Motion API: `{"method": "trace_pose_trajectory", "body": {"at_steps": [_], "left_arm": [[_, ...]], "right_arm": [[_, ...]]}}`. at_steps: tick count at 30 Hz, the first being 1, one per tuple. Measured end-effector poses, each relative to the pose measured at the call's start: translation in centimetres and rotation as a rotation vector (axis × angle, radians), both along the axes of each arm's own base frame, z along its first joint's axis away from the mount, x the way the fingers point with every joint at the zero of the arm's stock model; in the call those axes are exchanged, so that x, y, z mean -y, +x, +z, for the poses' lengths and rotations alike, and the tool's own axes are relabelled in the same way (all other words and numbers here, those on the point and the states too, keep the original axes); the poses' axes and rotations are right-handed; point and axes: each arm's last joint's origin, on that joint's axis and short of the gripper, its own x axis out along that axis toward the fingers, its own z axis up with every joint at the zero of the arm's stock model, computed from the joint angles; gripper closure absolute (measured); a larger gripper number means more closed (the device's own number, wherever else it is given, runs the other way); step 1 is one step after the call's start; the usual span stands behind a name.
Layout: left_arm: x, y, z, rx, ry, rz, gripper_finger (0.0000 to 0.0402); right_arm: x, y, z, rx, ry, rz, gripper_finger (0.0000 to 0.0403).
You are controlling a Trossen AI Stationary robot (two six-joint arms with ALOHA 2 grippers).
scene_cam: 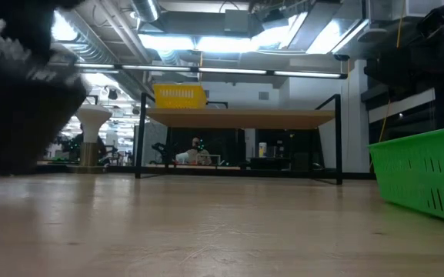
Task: Pick & Place Office Desk Supplies
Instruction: Put the black bin with crayon boxes on the shelf
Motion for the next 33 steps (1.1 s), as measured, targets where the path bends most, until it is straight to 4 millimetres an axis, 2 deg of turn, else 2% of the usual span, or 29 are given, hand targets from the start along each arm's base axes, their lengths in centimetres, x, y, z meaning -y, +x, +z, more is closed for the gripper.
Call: {"method": "trace_pose_trajectory", "body": {"at_steps": [3, 7, 15, 19, 33], "left_arm": [[-1.1, 0.2, 2.7, -0.029, 0.031, -0.105, 0.0397], [-2.8, 0.6, 4.9, -0.135, 0.064, -0.234, 0.0398], [-5.7, 1.9, 6.2, -0.319, 0.113, -0.426, 0.0398], [-6.5, 2.7, 6.9, -0.342, 0.176, -0.493, 0.0398], [-7.0, 4.3, 6.0, -0.426, 0.372, -0.664, 0.0398]], "right_arm": [[0.0, 0.0, 0.0, 0.0, 0.0, 0.0, 0.0184], [0.0, 0.0, 0.0, 0.0, 0.0, 0.0, 0.0184], [0.0, 0.0, 0.0, 0.0, 0.0, 0.0, 0.0184], [0.0, 0.0, 0.0, 0.0, 0.0, 0.0, 0.0184], [0.0, 0.0, 0.0, 0.0, 0.0, 0.0, 0.0184]]}}
